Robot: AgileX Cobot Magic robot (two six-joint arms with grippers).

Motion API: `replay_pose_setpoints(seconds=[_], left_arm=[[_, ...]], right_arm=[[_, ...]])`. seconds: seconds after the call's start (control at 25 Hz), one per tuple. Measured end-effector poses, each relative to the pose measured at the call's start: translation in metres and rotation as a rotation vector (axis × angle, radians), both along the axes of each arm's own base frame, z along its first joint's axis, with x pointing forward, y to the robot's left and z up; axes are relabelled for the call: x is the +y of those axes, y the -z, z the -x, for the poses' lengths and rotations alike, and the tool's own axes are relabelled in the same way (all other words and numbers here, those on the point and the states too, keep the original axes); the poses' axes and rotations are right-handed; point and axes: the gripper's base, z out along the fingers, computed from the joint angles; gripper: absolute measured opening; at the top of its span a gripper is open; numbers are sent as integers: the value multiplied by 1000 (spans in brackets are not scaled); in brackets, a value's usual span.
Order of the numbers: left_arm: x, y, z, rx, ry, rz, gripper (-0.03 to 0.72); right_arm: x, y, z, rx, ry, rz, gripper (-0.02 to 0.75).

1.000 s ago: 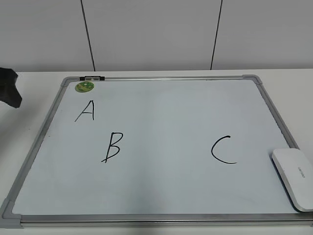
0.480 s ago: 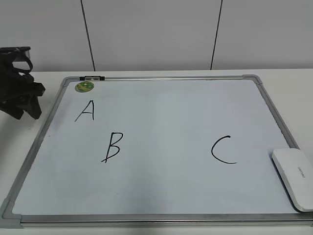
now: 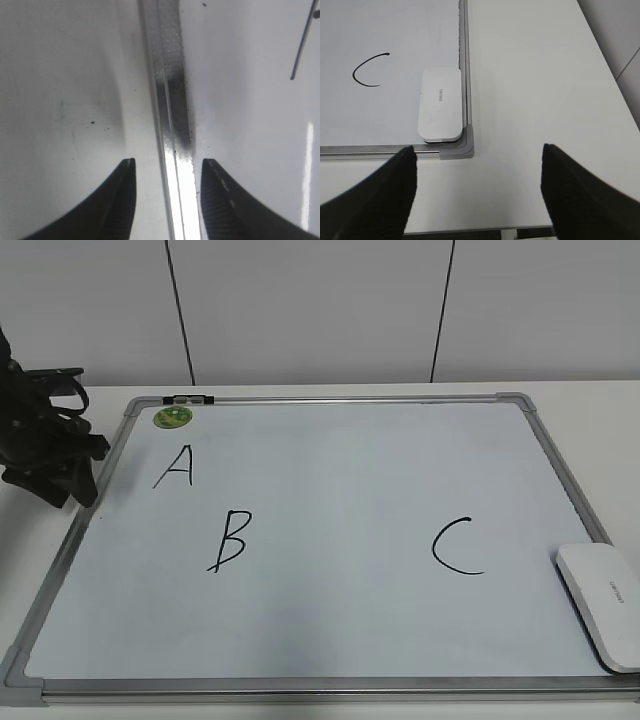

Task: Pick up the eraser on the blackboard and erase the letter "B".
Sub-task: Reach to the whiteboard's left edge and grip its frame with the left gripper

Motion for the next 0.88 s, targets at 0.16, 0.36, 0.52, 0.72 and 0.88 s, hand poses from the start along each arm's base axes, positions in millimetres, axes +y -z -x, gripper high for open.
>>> replay_pose_setpoints(seconds=[0.16, 0.36, 0.52, 0.72, 0.88], left_arm=[[-1, 8, -4, 12, -1, 5, 302], [-1, 16, -7, 32, -2, 12, 295], [-1, 15, -7, 34, -2, 14, 286], [-1, 15, -7, 36, -8, 22, 275], [2, 15, -7, 41, -11, 29, 273]], right_arm=[[0, 0, 0, 0, 0, 0, 573], [0, 0, 0, 0, 0, 0, 573], [0, 0, 0, 0, 0, 0, 573], [0, 0, 0, 0, 0, 0, 573], [0, 0, 0, 0, 0, 0, 573]])
